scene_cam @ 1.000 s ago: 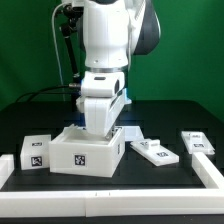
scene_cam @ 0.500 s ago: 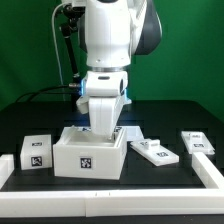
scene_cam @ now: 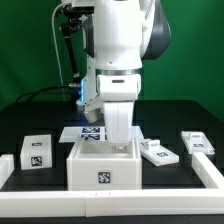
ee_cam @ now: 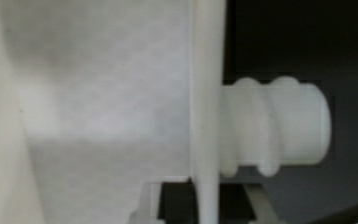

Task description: Assemble cabinet

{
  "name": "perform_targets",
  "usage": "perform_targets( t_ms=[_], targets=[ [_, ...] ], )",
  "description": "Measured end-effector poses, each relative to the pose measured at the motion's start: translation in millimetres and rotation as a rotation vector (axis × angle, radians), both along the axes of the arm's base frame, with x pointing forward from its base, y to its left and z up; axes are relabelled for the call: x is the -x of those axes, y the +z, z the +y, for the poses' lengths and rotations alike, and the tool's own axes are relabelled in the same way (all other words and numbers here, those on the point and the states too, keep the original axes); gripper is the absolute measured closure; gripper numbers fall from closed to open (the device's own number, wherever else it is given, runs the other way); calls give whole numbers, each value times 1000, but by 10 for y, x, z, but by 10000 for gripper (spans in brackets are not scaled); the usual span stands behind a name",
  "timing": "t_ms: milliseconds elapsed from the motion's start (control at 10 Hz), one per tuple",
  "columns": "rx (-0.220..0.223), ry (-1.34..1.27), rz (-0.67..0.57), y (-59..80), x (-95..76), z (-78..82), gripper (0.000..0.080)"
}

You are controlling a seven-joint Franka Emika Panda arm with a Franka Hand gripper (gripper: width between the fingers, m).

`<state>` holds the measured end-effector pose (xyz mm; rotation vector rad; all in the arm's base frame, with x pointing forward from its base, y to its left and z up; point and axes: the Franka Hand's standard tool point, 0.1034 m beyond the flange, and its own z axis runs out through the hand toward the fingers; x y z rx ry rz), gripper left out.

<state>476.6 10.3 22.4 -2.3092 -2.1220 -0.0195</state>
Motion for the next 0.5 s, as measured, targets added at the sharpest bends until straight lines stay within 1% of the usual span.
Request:
perform_targets(
  t_ms=[400, 500],
  targets=[
    [0, 0, 0, -2, -5, 0, 762],
    [-4, 10, -9, 1, -98, 67, 762]
  ],
)
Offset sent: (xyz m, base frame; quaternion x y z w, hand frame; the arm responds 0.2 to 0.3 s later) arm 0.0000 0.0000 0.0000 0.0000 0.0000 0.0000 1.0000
